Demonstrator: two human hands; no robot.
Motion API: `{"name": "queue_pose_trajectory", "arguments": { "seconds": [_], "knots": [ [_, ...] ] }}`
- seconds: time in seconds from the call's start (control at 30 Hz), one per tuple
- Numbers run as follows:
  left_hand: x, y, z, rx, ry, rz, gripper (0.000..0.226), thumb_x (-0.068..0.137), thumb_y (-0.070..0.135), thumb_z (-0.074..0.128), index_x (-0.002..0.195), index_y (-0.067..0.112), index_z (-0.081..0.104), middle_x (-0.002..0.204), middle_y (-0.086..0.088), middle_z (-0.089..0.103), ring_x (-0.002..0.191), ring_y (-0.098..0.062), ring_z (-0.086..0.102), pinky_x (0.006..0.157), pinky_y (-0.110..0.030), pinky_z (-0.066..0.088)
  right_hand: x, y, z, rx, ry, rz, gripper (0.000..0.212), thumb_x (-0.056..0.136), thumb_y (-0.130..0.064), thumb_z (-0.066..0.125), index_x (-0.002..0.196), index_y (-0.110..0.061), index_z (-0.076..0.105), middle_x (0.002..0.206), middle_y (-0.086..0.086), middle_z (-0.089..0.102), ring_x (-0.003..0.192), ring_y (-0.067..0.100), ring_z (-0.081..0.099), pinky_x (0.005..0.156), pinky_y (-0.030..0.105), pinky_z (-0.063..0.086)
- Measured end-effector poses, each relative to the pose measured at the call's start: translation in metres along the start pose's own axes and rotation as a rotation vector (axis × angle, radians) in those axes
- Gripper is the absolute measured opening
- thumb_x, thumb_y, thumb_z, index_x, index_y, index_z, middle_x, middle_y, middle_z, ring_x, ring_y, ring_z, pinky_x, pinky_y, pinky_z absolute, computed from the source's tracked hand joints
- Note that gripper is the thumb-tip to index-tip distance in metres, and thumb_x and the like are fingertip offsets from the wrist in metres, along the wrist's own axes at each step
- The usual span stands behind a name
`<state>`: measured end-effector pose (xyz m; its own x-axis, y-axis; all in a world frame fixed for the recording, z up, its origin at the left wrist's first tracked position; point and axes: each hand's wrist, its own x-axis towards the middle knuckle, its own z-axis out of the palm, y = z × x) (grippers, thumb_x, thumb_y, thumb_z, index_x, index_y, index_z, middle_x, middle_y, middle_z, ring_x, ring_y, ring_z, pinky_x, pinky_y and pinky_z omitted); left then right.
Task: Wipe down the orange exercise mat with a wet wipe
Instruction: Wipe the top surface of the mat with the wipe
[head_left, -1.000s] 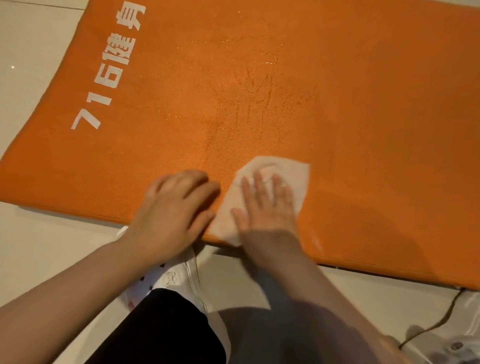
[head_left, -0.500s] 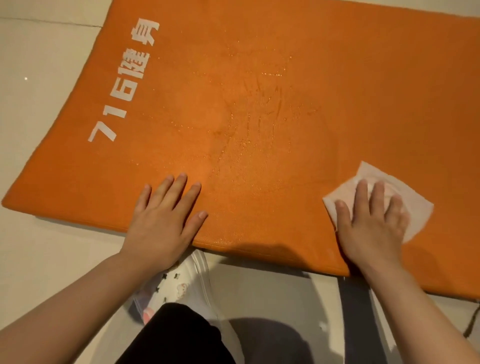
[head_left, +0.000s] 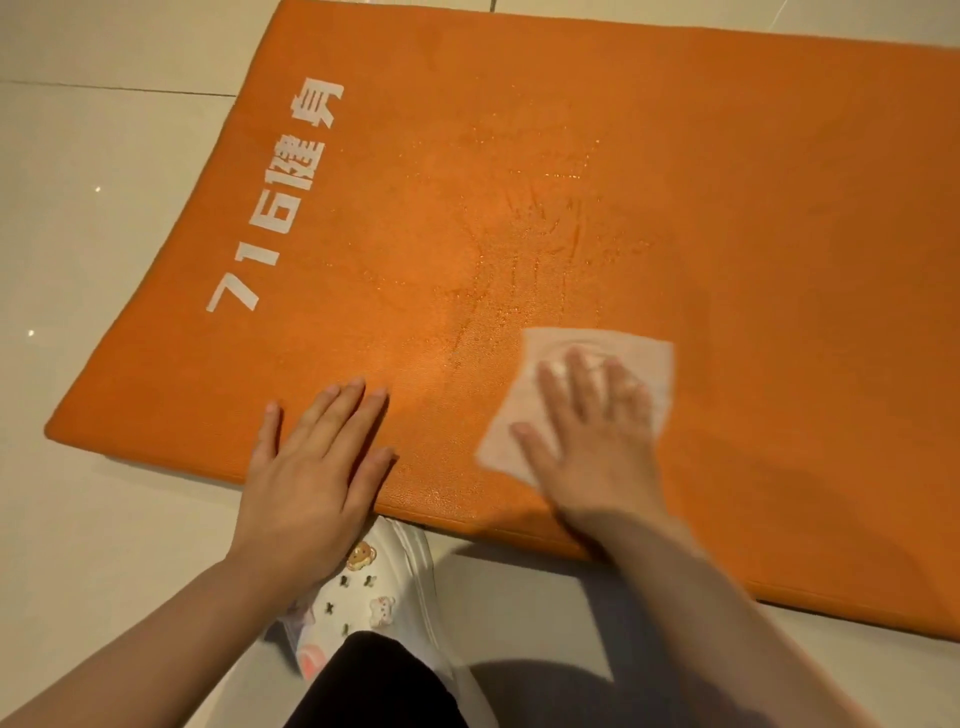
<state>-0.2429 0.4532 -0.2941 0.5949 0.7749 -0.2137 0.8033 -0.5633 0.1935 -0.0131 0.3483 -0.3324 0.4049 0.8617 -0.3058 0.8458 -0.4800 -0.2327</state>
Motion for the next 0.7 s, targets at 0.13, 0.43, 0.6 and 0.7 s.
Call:
{"name": "queue_pose_trajectory", "arguments": {
  "seconds": [0.13, 0.43, 0.6, 0.7],
  "knots": [
    [-0.002, -0.003, 0.005, 0.029, 0.008, -0.046, 0.061, 0.100, 0.057, 0.018, 0.150, 0.029, 0.040, 0.158, 0.004, 0.033, 0.148, -0.014, 0.020, 0.117, -0.045, 0.004, -0.008, 0.053, -0.022, 0.083, -0.034, 0.421, 0.069, 0.095, -0.068, 0.007, 0.156, -0.036, -0.003, 0.162, 0.004, -0.020, 0.148, 0.030, -0.019, 0.119, 0.049, -0.012],
    [0.004, -0.020, -0.005, -0.060, 0.099, -0.014, 0.055, 0.101, 0.047, 0.023, 0.139, 0.024, 0.056, 0.147, 0.004, 0.050, 0.134, -0.009, 0.036, 0.107, -0.034, 0.019, -0.020, -0.093, 0.011, 0.078, -0.086, -0.285, 0.067, 0.094, -0.056, -0.010, 0.156, -0.035, 0.006, 0.164, 0.002, -0.005, 0.149, 0.035, -0.014, 0.116, 0.049, -0.020],
    [-0.001, -0.020, 0.001, -0.061, 0.112, -0.059, 0.053, 0.101, 0.045, 0.024, 0.141, 0.026, 0.054, 0.150, 0.004, 0.046, 0.140, -0.014, 0.033, 0.113, -0.036, 0.013, 0.002, -0.079, 0.003, 0.057, -0.122, -0.381, 0.080, 0.081, -0.069, -0.013, 0.155, -0.041, -0.001, 0.162, -0.007, -0.017, 0.148, 0.027, -0.021, 0.113, 0.044, -0.026],
    [0.000, -0.023, 0.001, -0.065, 0.116, -0.052, 0.054, 0.101, 0.048, 0.024, 0.141, 0.029, 0.053, 0.150, 0.006, 0.045, 0.141, -0.012, 0.032, 0.114, -0.033, 0.011, 0.018, -0.011, 0.000, 0.004, 0.019, -0.085, 0.082, 0.083, -0.069, -0.001, 0.155, -0.035, 0.018, 0.163, 0.002, -0.001, 0.150, 0.036, 0.000, 0.117, 0.046, -0.009]
  ]
}}
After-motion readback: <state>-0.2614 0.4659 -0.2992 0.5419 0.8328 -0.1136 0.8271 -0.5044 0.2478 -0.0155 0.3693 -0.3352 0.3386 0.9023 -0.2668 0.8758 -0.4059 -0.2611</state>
